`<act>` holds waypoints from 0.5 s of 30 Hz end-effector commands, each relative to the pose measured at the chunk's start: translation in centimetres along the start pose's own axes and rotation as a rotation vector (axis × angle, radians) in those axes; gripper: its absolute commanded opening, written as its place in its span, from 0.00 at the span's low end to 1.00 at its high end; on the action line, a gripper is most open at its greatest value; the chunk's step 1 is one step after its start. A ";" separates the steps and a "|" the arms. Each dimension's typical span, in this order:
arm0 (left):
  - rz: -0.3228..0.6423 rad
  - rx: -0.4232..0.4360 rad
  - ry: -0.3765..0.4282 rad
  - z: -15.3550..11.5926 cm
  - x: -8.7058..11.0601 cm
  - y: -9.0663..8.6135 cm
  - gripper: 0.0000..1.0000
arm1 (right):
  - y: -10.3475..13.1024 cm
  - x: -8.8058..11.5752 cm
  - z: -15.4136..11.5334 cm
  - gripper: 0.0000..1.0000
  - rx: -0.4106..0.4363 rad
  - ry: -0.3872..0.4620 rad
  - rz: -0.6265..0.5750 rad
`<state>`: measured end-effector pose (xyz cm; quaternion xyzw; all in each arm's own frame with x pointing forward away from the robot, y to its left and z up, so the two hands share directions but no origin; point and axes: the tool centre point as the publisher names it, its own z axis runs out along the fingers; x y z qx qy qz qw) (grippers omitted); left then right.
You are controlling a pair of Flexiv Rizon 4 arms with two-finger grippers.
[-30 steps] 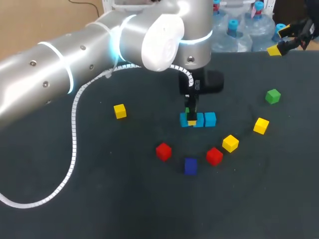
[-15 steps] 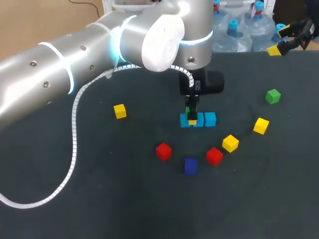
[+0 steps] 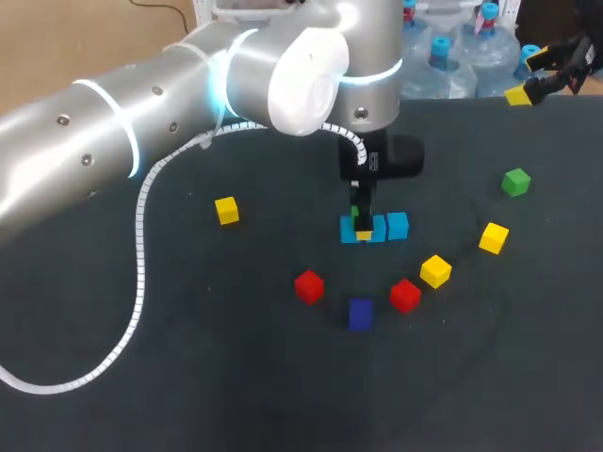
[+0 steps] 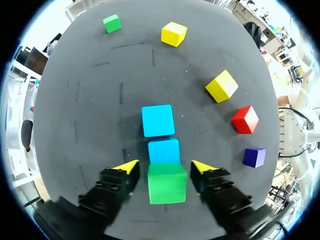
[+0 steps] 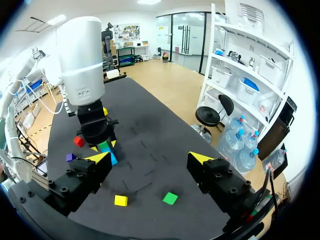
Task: Place the blue cubes, place green cubes on the blue cubes, place the yellow cubes on the green cubes, then place the red cubes on the yellow cubes, and place purple cube on the red cubes.
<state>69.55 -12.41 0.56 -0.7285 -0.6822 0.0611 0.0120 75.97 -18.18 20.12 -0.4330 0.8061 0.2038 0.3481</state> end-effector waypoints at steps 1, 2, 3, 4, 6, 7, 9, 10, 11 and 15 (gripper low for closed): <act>0.006 -0.001 0.006 -0.3 -0.2 0.3 1.00 | 0.0 0.0 0.0 1.00 0.001 -0.001 0.000; 0.007 -0.003 0.006 -0.4 -0.1 0.3 1.00 | 0.0 0.0 0.0 1.00 0.001 -0.001 0.000; 0.008 -0.007 0.008 -0.7 -0.1 0.4 1.00 | 0.0 0.0 0.0 1.00 0.001 -0.001 0.000; 0.008 -0.009 0.008 -1.1 0.0 0.4 1.00 | 0.0 0.0 0.0 1.00 0.001 -0.001 0.000; 0.002 -0.023 0.001 -2.0 0.3 0.3 1.00 | 0.0 0.0 0.0 1.00 0.001 -0.001 0.000; 0.008 -0.029 0.005 -3.0 0.3 0.1 1.00 | 0.0 0.0 0.0 1.00 0.001 -0.001 0.000; 0.018 -0.045 0.014 -4.4 0.3 -0.2 1.00 | 0.0 0.0 0.0 1.00 0.001 -0.001 0.000; 0.019 -0.046 0.017 -4.9 0.4 -0.3 1.00 | 0.0 0.0 0.0 1.00 0.001 -0.001 0.000; 0.022 -0.053 0.024 -5.5 0.4 -0.4 1.00 | 0.0 0.0 0.0 1.00 0.001 -0.001 0.000; 0.021 -0.049 0.030 -6.8 0.2 -0.5 1.00 | 0.0 0.0 0.0 1.00 0.001 -0.001 0.000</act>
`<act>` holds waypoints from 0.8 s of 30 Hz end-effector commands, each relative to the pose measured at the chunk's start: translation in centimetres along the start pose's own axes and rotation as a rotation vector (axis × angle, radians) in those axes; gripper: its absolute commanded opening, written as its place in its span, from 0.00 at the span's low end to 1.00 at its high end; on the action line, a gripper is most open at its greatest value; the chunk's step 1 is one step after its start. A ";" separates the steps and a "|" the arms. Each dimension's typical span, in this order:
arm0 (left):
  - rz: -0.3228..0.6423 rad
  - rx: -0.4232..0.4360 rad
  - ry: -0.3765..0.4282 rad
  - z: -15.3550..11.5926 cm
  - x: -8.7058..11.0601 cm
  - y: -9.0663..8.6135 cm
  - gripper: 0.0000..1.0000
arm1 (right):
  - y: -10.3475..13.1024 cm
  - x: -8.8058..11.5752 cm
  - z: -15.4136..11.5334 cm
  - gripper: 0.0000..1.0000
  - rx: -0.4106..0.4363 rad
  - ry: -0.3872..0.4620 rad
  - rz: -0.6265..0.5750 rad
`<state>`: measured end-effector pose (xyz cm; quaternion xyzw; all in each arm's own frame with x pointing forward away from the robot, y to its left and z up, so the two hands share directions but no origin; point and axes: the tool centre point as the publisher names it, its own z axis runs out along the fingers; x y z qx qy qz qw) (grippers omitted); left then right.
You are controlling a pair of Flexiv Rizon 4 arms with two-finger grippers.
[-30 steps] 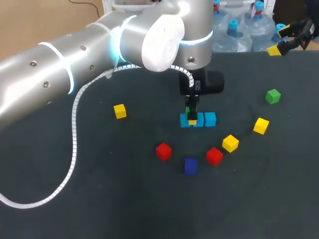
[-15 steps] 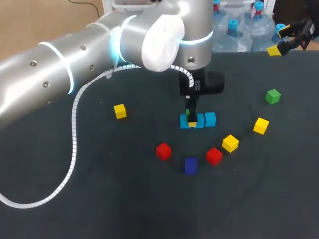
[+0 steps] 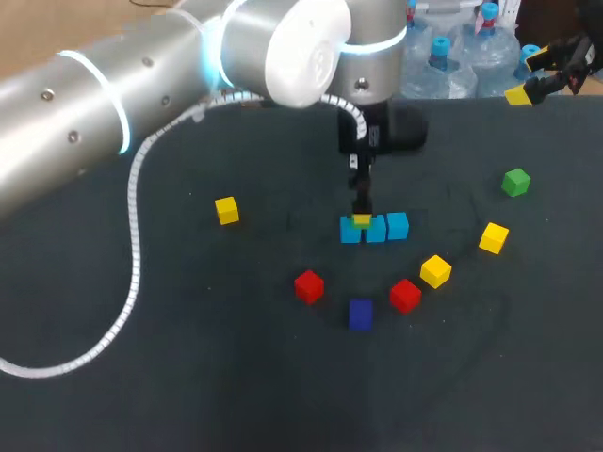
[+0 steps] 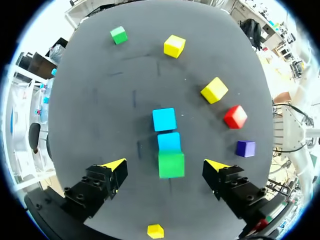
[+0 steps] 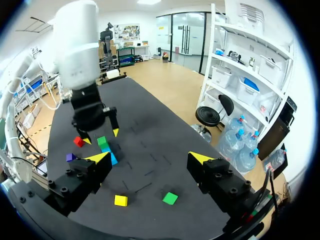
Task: Place the blue cubes, place green cubes on the blue cubes, place the yellow cubes on the green cubes, then place the red cubes on the yellow cubes, and place purple cube on the red cubes.
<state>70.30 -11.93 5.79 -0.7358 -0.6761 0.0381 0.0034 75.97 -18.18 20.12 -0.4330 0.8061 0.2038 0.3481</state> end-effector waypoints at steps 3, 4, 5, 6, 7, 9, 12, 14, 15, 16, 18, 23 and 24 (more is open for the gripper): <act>0.004 0.016 0.035 -1.7 -0.1 -0.5 1.00 | 0.0 0.0 0.0 1.00 0.001 -0.001 0.000; 0.005 0.014 0.032 -1.7 -0.1 -0.5 1.00 | 0.0 0.0 0.0 1.00 0.001 -0.001 0.000; 0.005 0.013 0.030 -1.8 0.0 -0.5 1.00 | 0.0 0.0 0.0 1.00 0.001 -0.001 0.000; -0.001 0.013 0.039 -1.9 0.1 -0.5 1.00 | 0.0 0.0 0.0 1.00 0.001 -0.001 0.000; -0.005 0.010 0.060 -2.0 0.1 -0.4 1.00 | 0.0 0.0 0.0 1.00 0.001 -0.001 0.000; -0.007 0.009 0.068 -2.5 0.3 -0.3 1.00 | 0.0 0.0 0.0 1.00 0.001 -0.001 0.000; -0.022 0.003 0.092 -3.4 0.6 -0.1 1.00 | 0.0 0.0 0.0 1.00 0.001 -0.001 0.000; -0.026 -0.008 0.111 -4.0 0.8 0.0 1.00 | 0.0 0.0 0.0 1.00 0.001 -0.001 0.000; -0.029 -0.012 0.117 -4.4 0.9 0.1 1.00 | 0.0 0.0 0.0 1.00 0.001 -0.001 0.000; -0.029 -0.012 0.122 -4.7 0.9 0.1 1.00 | 0.0 0.0 0.0 1.00 0.001 -0.001 0.000; -0.025 -0.014 0.138 -5.4 0.9 0.3 1.00 | 0.0 0.0 0.0 1.00 0.001 -0.001 0.000; 0.009 -0.008 0.163 -6.3 0.7 1.0 1.00 | 0.0 0.0 0.0 1.00 0.001 -0.001 0.000; 0.004 -0.008 0.181 -6.4 0.6 1.2 1.00 | 0.0 0.0 0.0 1.00 0.001 -0.001 0.000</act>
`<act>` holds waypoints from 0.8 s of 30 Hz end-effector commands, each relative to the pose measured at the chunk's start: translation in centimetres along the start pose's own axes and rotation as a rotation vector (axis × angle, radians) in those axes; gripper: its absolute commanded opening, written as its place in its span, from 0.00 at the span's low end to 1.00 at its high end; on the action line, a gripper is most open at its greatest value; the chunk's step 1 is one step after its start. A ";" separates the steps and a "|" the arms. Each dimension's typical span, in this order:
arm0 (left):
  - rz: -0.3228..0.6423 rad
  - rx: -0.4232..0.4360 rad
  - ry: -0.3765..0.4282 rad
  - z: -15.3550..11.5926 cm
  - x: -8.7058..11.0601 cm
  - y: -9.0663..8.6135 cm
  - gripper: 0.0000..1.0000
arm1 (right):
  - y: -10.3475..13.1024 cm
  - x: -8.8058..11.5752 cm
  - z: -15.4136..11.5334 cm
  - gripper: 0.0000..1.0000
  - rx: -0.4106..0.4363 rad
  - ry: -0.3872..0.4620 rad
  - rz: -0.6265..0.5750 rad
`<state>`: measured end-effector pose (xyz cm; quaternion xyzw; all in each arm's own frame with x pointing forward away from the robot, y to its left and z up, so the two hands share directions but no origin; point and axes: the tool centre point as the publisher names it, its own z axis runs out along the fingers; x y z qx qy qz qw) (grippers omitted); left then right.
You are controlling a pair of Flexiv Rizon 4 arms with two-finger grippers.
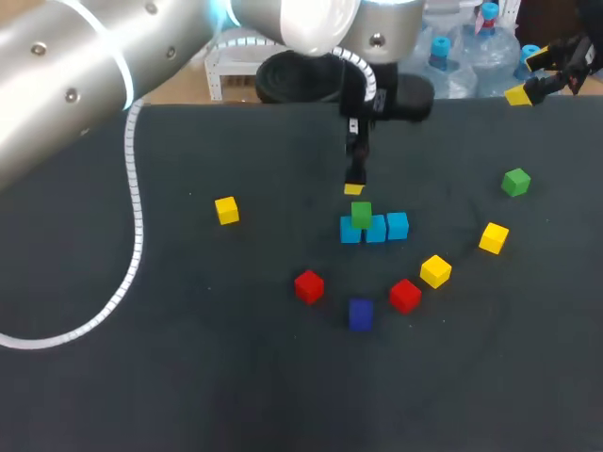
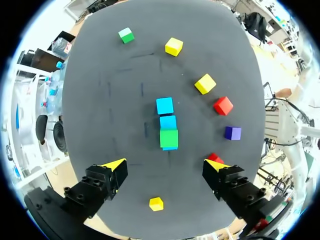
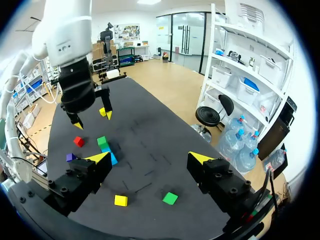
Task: Place the blue cubes, place green cubes on the blue cubes, place the yellow cubes on the green cubes, then place the red cubes on the yellow cubes, and place purple cube on the red cubes.
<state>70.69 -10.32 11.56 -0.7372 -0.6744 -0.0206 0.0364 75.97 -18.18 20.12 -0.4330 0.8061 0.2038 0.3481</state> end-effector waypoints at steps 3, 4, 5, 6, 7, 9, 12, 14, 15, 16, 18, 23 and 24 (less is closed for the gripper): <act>-0.008 0.008 0.029 -1.2 -0.3 1.8 1.00 | 0.0 0.0 0.0 1.00 0.001 -0.001 0.000; -0.022 -0.001 0.018 -1.5 0.0 2.0 1.00 | 0.0 0.0 0.0 1.00 0.001 -0.001 0.000; -0.043 -0.017 -0.002 -1.9 0.4 2.1 1.00 | 0.0 0.0 0.0 1.00 0.001 -0.001 0.000; -0.061 -0.030 -0.018 -2.1 0.9 2.2 1.00 | 0.0 0.0 0.0 1.00 0.001 -0.001 0.000; -0.089 -0.050 -0.041 -2.4 1.5 2.2 1.00 | 0.0 0.0 0.0 1.00 0.001 -0.001 0.000; -0.142 -0.088 -0.092 -2.8 2.8 2.0 1.00 | 0.0 0.0 0.0 1.00 0.001 -0.001 0.000; -0.200 -0.149 -0.178 -3.1 4.6 1.6 1.00 | 0.0 0.0 0.0 1.00 0.001 -0.001 0.000; -0.226 -0.184 -0.216 -3.2 5.7 1.0 1.00 | 0.0 0.0 0.0 1.00 0.001 -0.001 0.000; -0.232 -0.190 -0.222 -3.2 6.0 0.8 1.00 | 0.0 0.0 0.0 1.00 0.001 -0.001 0.000; -0.243 -0.194 -0.225 -3.2 6.6 0.5 1.00 | 0.0 0.0 0.0 1.00 0.001 -0.001 0.000; -0.265 -0.221 -0.250 -3.3 7.6 -0.2 1.00 | 0.0 0.0 0.0 1.00 0.001 -0.001 0.000; -0.326 -0.217 -0.241 -3.1 9.9 -2.1 1.00 | 0.0 0.0 0.0 1.00 0.001 -0.001 0.000; -0.330 -0.210 -0.234 -3.0 10.3 -2.5 1.00 | 0.0 0.0 0.0 1.00 0.001 -0.001 0.000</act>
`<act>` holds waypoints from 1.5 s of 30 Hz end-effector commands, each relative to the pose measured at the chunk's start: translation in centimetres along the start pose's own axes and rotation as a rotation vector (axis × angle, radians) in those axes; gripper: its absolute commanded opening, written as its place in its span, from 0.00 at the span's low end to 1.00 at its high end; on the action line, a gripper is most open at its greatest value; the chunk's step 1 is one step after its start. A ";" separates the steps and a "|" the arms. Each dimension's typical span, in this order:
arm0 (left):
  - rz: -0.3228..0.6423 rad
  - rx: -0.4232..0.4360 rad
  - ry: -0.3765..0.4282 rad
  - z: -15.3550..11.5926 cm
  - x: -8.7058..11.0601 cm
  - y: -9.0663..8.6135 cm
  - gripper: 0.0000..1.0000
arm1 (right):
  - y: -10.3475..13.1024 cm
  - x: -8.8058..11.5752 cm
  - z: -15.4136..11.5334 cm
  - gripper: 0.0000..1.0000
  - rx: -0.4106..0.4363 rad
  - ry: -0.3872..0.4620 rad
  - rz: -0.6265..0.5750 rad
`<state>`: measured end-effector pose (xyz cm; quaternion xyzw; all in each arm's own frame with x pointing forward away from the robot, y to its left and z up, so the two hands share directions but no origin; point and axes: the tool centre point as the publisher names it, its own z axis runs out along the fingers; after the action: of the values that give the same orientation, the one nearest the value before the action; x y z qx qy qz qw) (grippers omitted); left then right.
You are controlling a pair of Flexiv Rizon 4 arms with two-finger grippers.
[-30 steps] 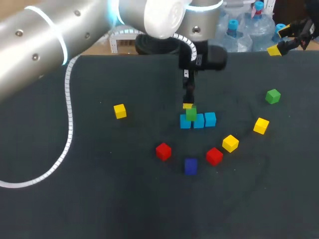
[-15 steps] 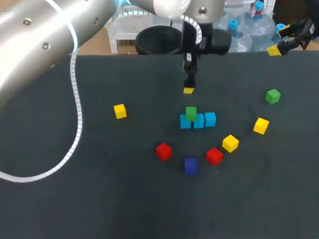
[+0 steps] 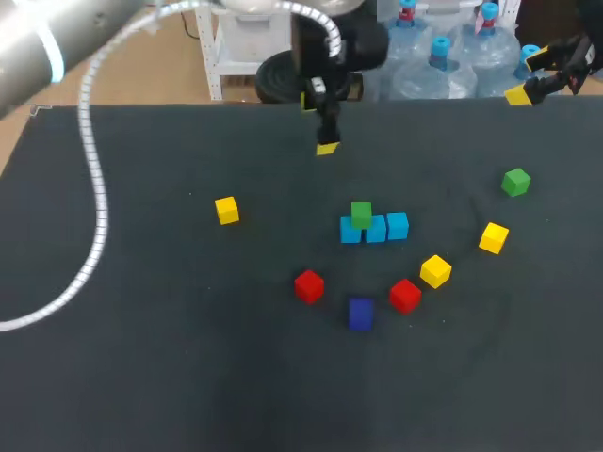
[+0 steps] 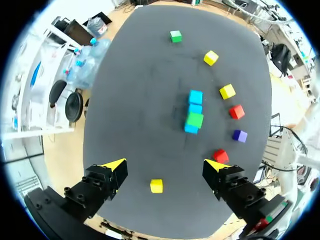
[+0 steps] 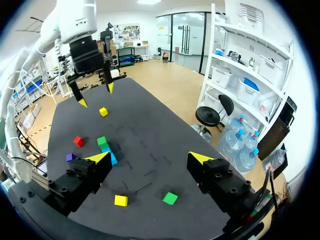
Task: Place the blue cubes, place green cubes on the blue cubes, place the yellow cubes on the green cubes, then place the red cubes on the yellow cubes, and place purple cube on the red cubes.
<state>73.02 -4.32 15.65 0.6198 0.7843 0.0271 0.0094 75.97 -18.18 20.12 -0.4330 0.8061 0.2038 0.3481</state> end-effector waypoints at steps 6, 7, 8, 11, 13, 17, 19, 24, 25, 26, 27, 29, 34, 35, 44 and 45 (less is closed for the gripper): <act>0.128 0.005 0.091 0.4 5.7 -3.1 1.00 | 0.0 0.0 0.0 1.00 0.001 -0.001 0.000; 0.128 0.005 0.091 0.4 5.7 -3.1 1.00 | 0.0 0.0 0.0 1.00 0.001 -0.001 0.000; 0.128 0.005 0.091 0.4 5.7 -3.1 1.00 | 0.0 0.0 0.0 1.00 0.001 -0.001 0.000; 0.128 0.005 0.091 0.4 5.7 -3.1 1.00 | 0.0 0.0 0.0 1.00 0.001 -0.001 0.000; 0.128 0.005 0.091 0.4 5.7 -3.1 1.00 | 0.0 0.0 0.0 1.00 0.001 -0.001 0.000; 0.128 0.005 0.091 0.4 5.7 -3.1 1.00 | 0.0 0.0 0.0 1.00 0.001 -0.001 0.000; 0.153 0.004 0.087 0.9 5.2 -3.1 1.00 | 0.0 0.0 0.0 1.00 0.001 -0.001 0.000; -0.003 0.108 -0.321 1.8 4.6 -2.7 1.00 | 0.0 0.0 0.0 1.00 0.001 -0.001 0.000; -0.036 0.112 -0.388 2.1 4.8 -2.6 1.00 | 0.0 0.0 0.0 1.00 0.001 -0.001 0.000; -0.090 0.111 -0.463 2.4 5.2 -2.6 1.00 | 0.0 0.0 0.0 1.00 0.001 -0.001 0.000; -0.140 0.096 -0.510 2.7 5.6 -2.4 1.00 | 0.0 0.0 0.0 1.00 0.001 -0.001 0.000; -0.224 0.032 -0.618 3.3 6.5 -2.3 1.00 | 0.0 0.0 0.0 1.00 0.001 -0.001 0.000; -0.358 -0.068 -0.854 3.0 7.9 -2.6 1.00 | 0.0 0.0 0.0 1.00 0.001 -0.001 0.000; -0.378 -0.076 -0.899 2.7 7.8 -2.7 1.00 | 0.0 0.0 0.0 1.00 0.001 -0.001 0.000; -0.509 -0.141 -1.115 2.9 6.8 -2.6 1.00 | 0.0 0.0 0.0 1.00 0.001 -0.001 0.000; -0.515 -0.150 -1.134 3.0 6.7 -2.6 1.00 | 0.0 0.0 0.0 1.00 0.001 -0.001 0.000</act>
<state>69.96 1.20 13.19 0.5284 0.8338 -0.0897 0.1323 75.97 -18.18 20.12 -0.4330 0.8061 0.2038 0.3481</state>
